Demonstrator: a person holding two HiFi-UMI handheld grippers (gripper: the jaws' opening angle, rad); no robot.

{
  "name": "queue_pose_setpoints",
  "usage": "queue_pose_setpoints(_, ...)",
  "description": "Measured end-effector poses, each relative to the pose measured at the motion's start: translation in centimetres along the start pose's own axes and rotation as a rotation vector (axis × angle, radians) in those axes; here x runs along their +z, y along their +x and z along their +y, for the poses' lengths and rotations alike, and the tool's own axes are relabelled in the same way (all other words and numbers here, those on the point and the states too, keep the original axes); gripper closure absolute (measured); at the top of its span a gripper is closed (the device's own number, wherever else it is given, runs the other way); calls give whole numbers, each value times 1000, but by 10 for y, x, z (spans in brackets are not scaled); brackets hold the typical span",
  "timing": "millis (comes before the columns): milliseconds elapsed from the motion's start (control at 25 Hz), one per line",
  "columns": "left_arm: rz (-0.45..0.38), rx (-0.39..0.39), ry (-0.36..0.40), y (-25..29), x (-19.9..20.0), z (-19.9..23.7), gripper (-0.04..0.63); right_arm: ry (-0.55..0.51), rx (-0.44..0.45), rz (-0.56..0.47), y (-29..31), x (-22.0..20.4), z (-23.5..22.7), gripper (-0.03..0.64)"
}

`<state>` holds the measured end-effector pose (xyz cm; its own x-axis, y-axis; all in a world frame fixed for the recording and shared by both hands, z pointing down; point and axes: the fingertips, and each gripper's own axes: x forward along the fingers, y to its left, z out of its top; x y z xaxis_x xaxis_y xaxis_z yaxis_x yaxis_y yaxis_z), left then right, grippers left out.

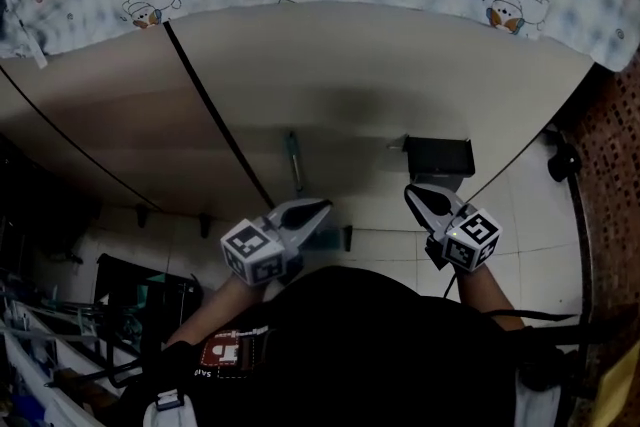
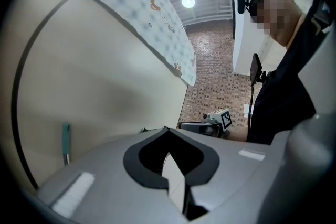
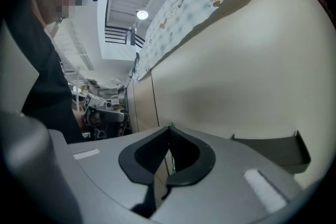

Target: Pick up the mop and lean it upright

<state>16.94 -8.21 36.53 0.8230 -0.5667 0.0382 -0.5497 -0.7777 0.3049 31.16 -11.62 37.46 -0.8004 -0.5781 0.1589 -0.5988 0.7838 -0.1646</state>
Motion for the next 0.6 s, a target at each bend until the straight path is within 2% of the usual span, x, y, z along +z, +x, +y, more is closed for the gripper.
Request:
queue_pose_setpoints(200, -36, 17, 0, -33, 10, 30, 595, -9, 5, 14, 28, -5, 21, 603)
queue_pose_setpoints(360, -38, -23, 40, -81, 17, 63, 595, -28, -35, 12, 70, -2, 54, 603)
queue_pose_setpoints(440, -34, -46, 35, -109, 21, 86, 595, -41, -69, 2, 99, -1, 73, 603)
queue_pose_setpoints(520, -21, -61, 22, -138, 20, 114, 595, -4, -96, -11, 129, -3, 95, 603)
queue_pose_setpoints(600, 4, -73, 43, -166, 20, 139, 595, 60, -99, -32, 156, -6, 117, 603)
